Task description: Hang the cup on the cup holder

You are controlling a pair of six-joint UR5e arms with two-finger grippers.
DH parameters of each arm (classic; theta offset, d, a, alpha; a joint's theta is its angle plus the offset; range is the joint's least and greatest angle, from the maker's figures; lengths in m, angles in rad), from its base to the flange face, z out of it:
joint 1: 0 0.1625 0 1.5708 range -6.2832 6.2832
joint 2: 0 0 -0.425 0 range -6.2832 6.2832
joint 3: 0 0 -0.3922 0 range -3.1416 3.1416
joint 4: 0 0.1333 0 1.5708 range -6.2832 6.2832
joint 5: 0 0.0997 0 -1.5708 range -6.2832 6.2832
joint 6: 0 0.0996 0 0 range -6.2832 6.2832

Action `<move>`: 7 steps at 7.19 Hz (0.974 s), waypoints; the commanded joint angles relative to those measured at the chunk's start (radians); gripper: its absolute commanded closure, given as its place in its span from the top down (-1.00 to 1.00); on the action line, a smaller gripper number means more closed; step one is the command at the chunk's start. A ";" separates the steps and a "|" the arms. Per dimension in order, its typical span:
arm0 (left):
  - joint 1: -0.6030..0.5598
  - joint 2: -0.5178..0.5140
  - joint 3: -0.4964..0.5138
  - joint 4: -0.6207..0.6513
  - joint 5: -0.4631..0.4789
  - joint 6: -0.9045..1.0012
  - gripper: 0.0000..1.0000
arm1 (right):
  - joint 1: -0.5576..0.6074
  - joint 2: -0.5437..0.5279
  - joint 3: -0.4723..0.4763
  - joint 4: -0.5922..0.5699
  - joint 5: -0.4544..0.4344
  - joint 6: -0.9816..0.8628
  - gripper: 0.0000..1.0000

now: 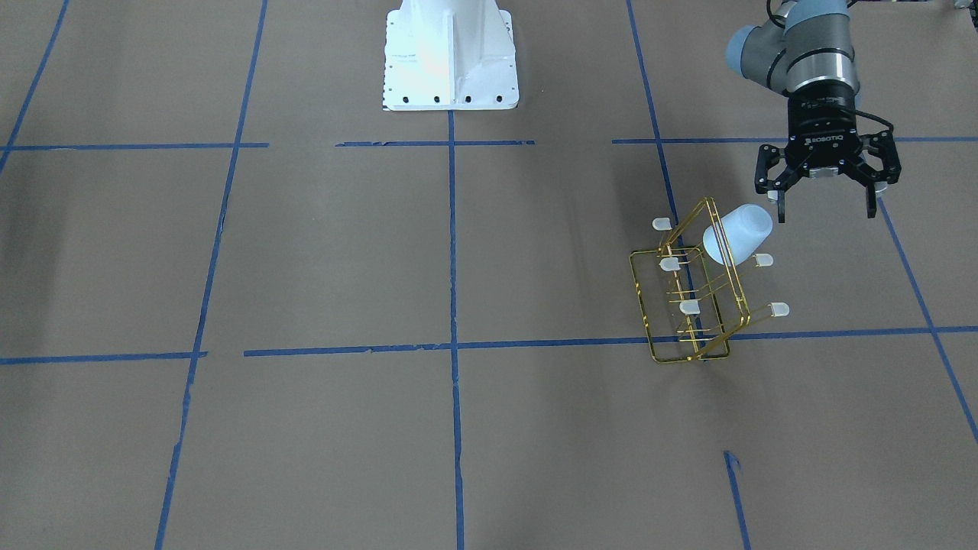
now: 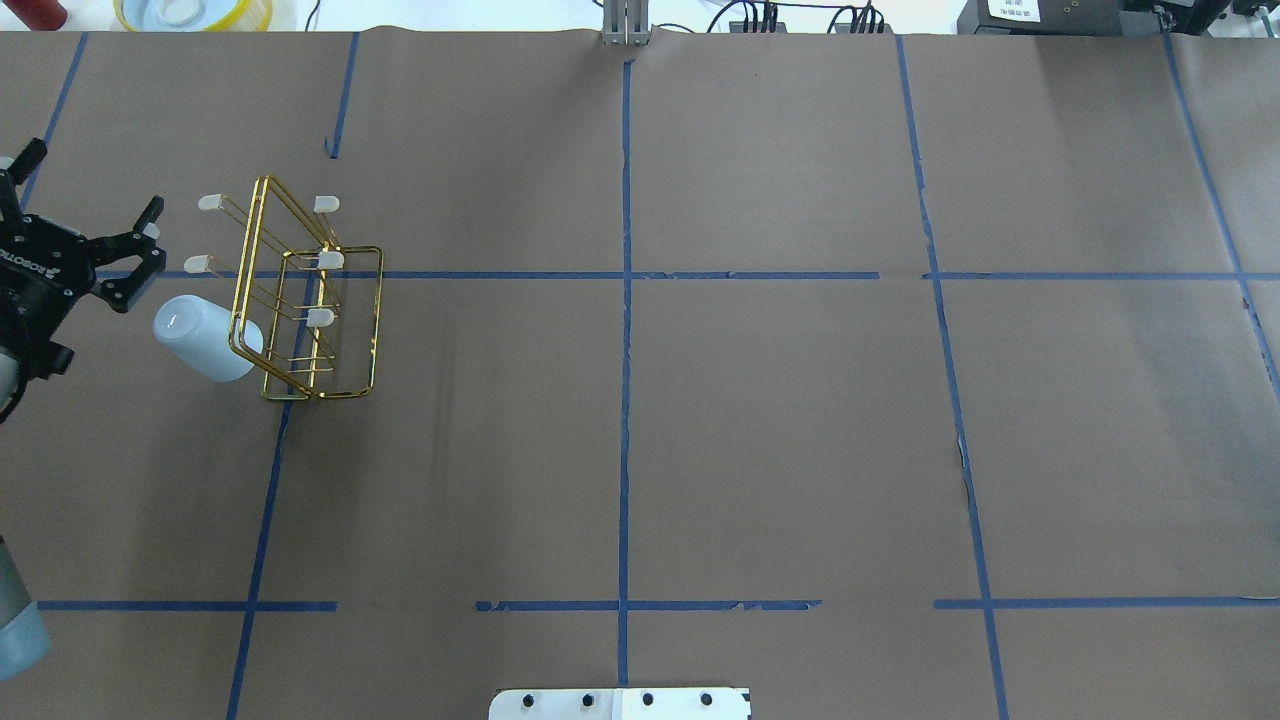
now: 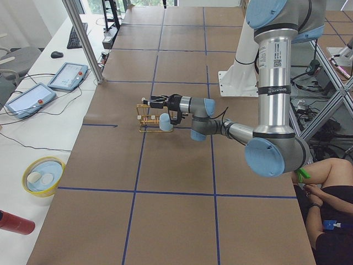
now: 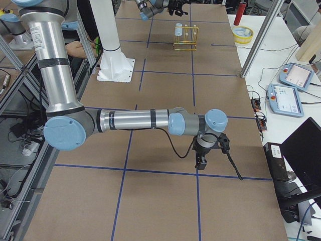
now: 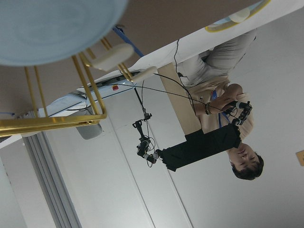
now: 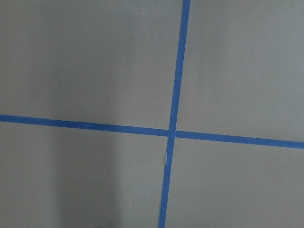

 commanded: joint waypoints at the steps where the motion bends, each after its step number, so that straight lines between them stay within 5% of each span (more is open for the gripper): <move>1: -0.132 0.047 -0.015 0.004 -0.240 0.372 1.00 | 0.000 0.000 0.000 0.001 0.000 0.000 1.00; 3: -0.313 0.075 -0.013 0.002 -0.502 0.734 1.00 | 0.000 0.000 0.000 0.000 0.000 0.000 1.00; 5: -0.489 0.061 0.002 0.148 -0.752 1.044 1.00 | 0.000 0.000 0.000 0.000 0.000 0.000 1.00; 7: -0.589 0.049 0.005 0.322 -0.874 1.379 1.00 | 0.000 0.000 0.000 0.000 0.000 0.000 1.00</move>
